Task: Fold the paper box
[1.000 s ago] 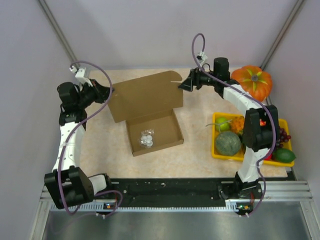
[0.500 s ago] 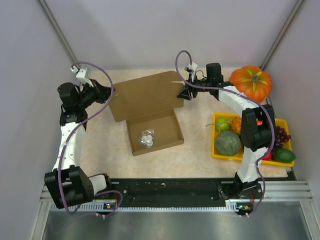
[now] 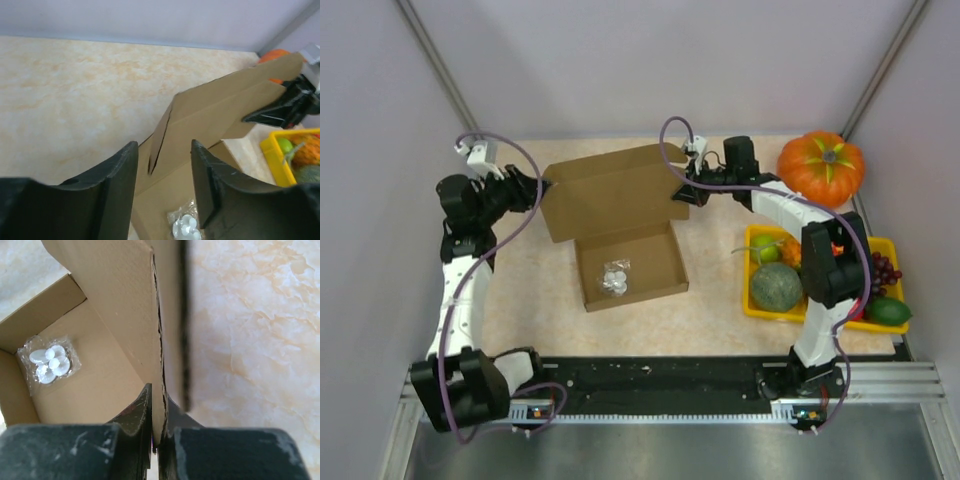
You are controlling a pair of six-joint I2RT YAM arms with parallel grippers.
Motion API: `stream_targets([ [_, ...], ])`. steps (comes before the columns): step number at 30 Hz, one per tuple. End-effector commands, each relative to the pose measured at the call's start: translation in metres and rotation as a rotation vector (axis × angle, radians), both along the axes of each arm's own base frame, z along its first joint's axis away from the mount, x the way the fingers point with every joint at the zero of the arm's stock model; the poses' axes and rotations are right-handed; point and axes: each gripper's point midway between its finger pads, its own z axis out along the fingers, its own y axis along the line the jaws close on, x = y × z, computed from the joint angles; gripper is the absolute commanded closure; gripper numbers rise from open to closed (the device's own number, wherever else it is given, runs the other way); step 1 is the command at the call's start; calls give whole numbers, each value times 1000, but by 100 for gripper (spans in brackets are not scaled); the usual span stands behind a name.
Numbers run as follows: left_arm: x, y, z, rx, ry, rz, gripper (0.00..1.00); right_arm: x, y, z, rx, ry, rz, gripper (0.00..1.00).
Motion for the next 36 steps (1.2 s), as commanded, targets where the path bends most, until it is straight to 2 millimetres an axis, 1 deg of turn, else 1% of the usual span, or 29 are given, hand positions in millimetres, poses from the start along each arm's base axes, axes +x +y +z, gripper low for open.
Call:
stream_targets([
  [1,-21,64,-2,-38,63,499,38,4,1,41,35,-144,3,100],
  [2,-42,92,-15,-40,115,697,36,4,1,42,32,-148,0,100],
  [3,-51,97,-38,-64,165,744,34,4,1,43,32,-153,-1,100],
  [4,-56,97,-47,-66,163,751,30,4,0,44,29,-163,-1,100],
  [5,-62,93,-46,-68,123,731,29,4,-1,44,25,-166,-4,100],
  [7,-55,75,-71,-39,89,605,26,4,-2,46,21,-182,-2,100],
  [8,-50,66,-75,-19,67,536,25,4,-2,48,21,-188,-5,100],
  [9,-48,46,-73,33,33,386,26,5,-2,48,23,-187,-4,100],
  [10,-43,38,-84,53,80,319,27,6,-2,49,25,-187,-5,100],
  [11,-37,35,-74,79,63,284,29,6,-2,50,30,-187,3,100],
  [12,-33,32,-77,134,44,233,30,7,-2,51,33,-190,4,100],
  [13,-25,31,-89,154,77,202,30,7,-1,51,36,-184,5,100],
  [14,-17,29,-76,172,62,172,32,6,0,51,39,-183,12,100],
  [15,-13,28,-77,199,70,141,32,8,0,51,40,-181,11,100],
  [16,-9,18,-83,186,86,59,32,8,0,49,39,-178,11,100],
  [17,-3,14,-71,195,53,19,33,8,1,48,39,-177,13,100],
  [20,7,11,-67,205,-16,-18,36,9,0,46,39,-168,13,100],
  [24,13,5,-65,216,-28,-53,51,9,-1,47,40,-167,9,100],
  [25,15,0,-69,215,-7,-67,61,10,-1,49,41,-171,2,100],
  [27,15,-7,-76,224,44,-62,73,7,-2,50,40,-159,-12,100],
  [28,16,-10,-78,230,57,-49,82,13,-4,53,46,-164,-60,100],
  [29,21,-2,-80,234,89,37,85,16,-5,58,52,-176,-95,100],
  [30,16,-12,-87,228,139,52,87,10,-1,60,55,-175,-122,100],
  [31,15,-13,-79,222,128,104,89,20,-10,61,36,-167,-264,100],
  [32,11,-16,-84,193,151,142,90,17,-9,56,51,-180,-318,100],
  [33,15,-18,-76,202,117,248,91,9,-10,72,84,-200,-363,100],
  [34,11,-18,-64,167,87,306,92,16,-18,69,51,-226,-543,100],
  [35,7,-21,-68,92,111,345,93,11,-21,60,37,-225,-608,100],
  [36,8,-27,-55,48,64,378,91,7,-20,62,63,-202,-643,100],
])
